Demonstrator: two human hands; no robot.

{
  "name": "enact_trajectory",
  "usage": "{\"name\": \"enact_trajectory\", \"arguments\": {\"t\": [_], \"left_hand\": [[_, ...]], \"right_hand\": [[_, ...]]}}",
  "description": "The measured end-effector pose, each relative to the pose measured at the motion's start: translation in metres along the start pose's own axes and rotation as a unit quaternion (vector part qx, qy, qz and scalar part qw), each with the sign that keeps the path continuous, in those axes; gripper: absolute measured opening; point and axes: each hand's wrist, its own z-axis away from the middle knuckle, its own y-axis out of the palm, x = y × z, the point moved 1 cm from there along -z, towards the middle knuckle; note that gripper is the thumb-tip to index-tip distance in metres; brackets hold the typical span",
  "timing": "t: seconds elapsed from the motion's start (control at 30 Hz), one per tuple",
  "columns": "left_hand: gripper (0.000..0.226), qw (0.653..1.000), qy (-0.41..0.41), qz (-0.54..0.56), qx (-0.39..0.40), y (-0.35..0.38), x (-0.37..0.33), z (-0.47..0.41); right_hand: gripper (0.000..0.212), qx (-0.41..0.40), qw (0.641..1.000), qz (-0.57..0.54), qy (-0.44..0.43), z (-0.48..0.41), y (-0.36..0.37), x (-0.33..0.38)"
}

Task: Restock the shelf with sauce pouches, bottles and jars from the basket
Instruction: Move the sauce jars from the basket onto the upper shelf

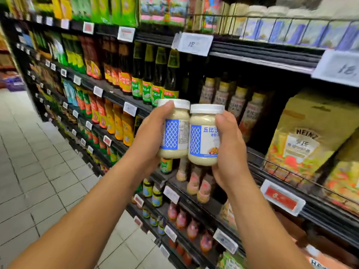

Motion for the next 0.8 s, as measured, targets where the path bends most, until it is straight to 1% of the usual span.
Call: {"name": "enact_trajectory", "arguments": {"t": [0.1, 0.13, 0.2, 0.27, 0.33, 0.37, 0.43, 0.47, 0.53, 0.67, 0.77, 0.8], "left_hand": [[0.046, 0.999, 0.049, -0.006, 0.013, 0.008, -0.026, -0.03], [0.052, 0.998, 0.065, -0.007, 0.014, 0.011, -0.035, -0.039], [0.064, 0.995, 0.093, -0.007, 0.03, 0.016, -0.053, -0.057], [0.068, 0.991, 0.122, -0.009, 0.059, 0.021, -0.07, -0.072], [0.067, 0.985, 0.155, -0.002, 0.078, 0.027, -0.086, -0.086], [0.065, 0.982, 0.172, 0.011, 0.082, 0.03, -0.094, -0.093], [0.056, 0.973, 0.205, 0.034, 0.102, 0.036, -0.11, -0.107], [0.05, 0.967, 0.219, 0.039, 0.124, 0.039, -0.118, -0.115], [0.043, 0.955, 0.238, 0.043, 0.175, 0.044, -0.135, -0.129], [0.056, 0.941, 0.239, 0.017, 0.241, 0.056, -0.167, -0.158], [0.05, 0.927, 0.23, 0.011, 0.296, 0.066, -0.187, -0.178], [0.049, 0.924, 0.223, 0.011, 0.31, 0.069, -0.192, -0.184]], "right_hand": [[0.027, 0.005, 0.998, 0.016, -0.061, -0.034, 0.008, 0.021], [0.026, 0.006, 0.996, 0.027, -0.085, -0.043, 0.011, 0.029], [0.032, 0.009, 0.99, 0.044, -0.133, -0.06, 0.017, 0.046], [0.037, 0.025, 0.985, 0.045, -0.166, -0.074, 0.024, 0.061], [0.038, 0.04, 0.98, 0.043, -0.189, -0.087, 0.03, 0.075], [0.033, 0.04, 0.977, 0.041, -0.206, -0.094, 0.032, 0.081], [0.024, 0.026, 0.968, 0.037, -0.246, -0.109, 0.036, 0.094], [0.024, 0.017, 0.964, 0.04, -0.263, -0.116, 0.039, 0.1], [0.029, -0.005, 0.954, 0.06, -0.292, -0.127, 0.045, 0.112], [0.038, -0.071, 0.931, 0.093, -0.345, -0.149, 0.05, 0.134], [0.056, -0.108, 0.923, 0.116, -0.352, -0.163, 0.056, 0.149], [0.059, -0.119, 0.922, 0.126, -0.347, -0.167, 0.058, 0.154]]}}
